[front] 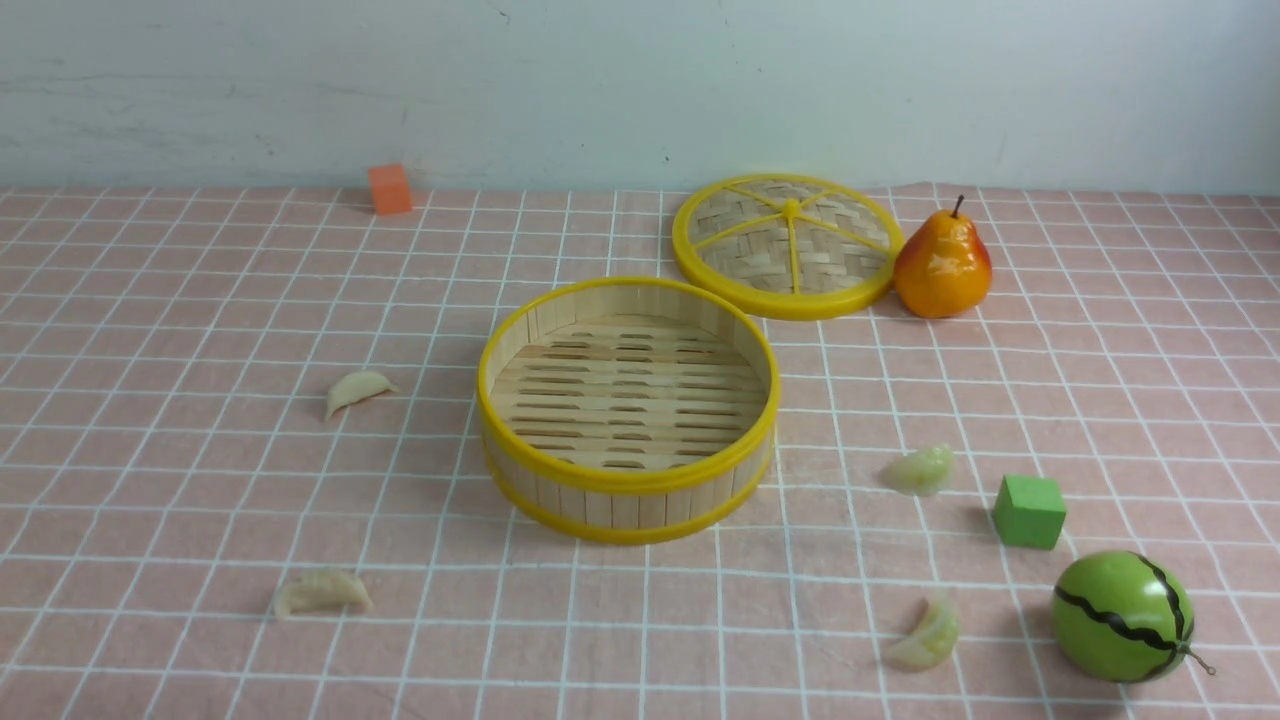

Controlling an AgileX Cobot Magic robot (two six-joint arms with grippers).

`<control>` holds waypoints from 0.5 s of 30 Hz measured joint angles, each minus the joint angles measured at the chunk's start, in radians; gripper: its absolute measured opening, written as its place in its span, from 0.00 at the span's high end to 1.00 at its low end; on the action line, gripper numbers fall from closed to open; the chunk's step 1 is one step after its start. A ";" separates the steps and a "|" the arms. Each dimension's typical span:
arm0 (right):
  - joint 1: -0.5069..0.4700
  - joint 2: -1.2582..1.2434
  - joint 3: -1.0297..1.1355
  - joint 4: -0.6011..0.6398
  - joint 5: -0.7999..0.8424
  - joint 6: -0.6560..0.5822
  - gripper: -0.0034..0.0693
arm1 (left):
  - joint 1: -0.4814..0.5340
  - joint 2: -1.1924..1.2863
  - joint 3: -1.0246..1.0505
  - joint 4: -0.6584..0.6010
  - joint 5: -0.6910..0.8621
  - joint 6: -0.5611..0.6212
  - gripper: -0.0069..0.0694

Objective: Put the dumplings into the steamer on the table with the pink tablecloth.
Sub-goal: 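Reach for and grasp a dumpling on the table with the left gripper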

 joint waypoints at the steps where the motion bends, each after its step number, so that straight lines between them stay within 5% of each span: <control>1: 0.000 0.000 0.000 0.000 -0.033 0.000 0.62 | 0.000 0.000 0.000 0.000 -0.052 0.000 0.60; 7: 0.000 0.000 0.000 0.018 -0.275 0.057 0.62 | 0.000 0.000 0.000 0.000 -0.377 0.000 0.60; 11: 0.000 0.000 0.000 0.065 -0.463 0.200 0.62 | 0.000 0.000 0.000 -0.023 -0.612 -0.040 0.60; 15: 0.000 0.000 0.000 0.073 -0.512 0.295 0.65 | 0.000 0.005 -0.014 -0.086 -0.650 -0.162 0.62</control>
